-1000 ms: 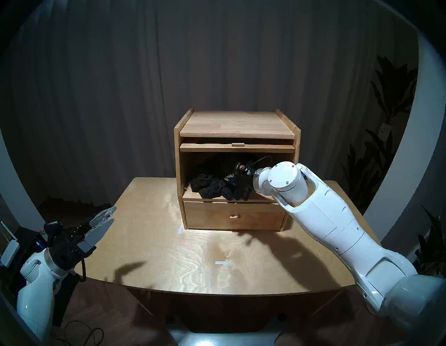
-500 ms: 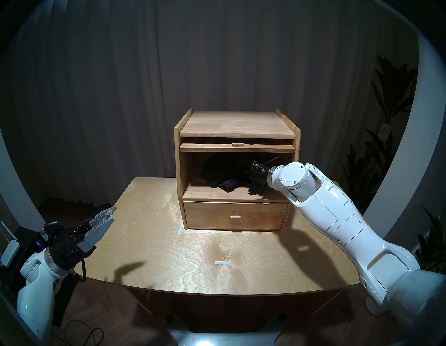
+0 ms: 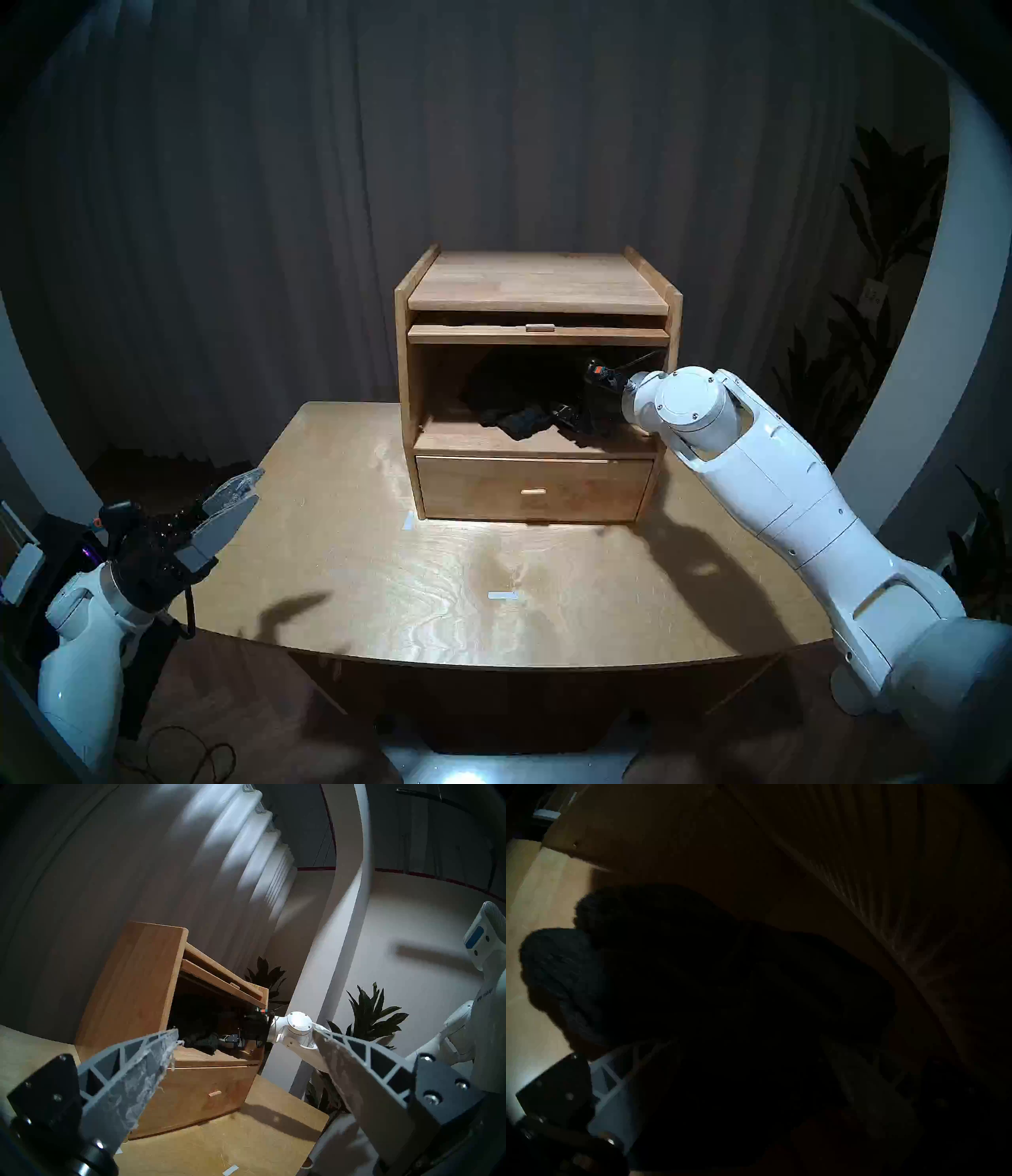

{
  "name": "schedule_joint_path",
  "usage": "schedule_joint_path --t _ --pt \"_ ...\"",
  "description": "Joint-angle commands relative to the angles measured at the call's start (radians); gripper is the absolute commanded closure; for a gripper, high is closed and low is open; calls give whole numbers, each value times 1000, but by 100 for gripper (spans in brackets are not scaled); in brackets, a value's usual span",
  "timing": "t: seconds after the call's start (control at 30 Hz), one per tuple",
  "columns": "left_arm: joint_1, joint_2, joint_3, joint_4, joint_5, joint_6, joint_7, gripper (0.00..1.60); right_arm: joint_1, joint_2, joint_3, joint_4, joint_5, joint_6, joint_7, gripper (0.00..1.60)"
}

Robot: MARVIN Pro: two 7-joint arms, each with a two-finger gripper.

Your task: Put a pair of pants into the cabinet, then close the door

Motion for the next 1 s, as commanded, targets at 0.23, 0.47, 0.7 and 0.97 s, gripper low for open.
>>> schedule_joint_path --t 0.23,0.47,0.7,0.97 --pt "-3 2 -1 -6 -2 0 -2 0 -31 -23 -8 -186 99 -78 99 0" --pt "-4 2 -1 -5 -1 0 -2 0 -76 -15 -28 -296 165 -87 184 0" --pt "-4 2 -2 -7 -2 0 -3 0 -151 58 5 -397 222 -37 221 160" --pt "-3 2 -3 -9 -3 1 -3 0 -194 130 124 -452 183 108 99 160"
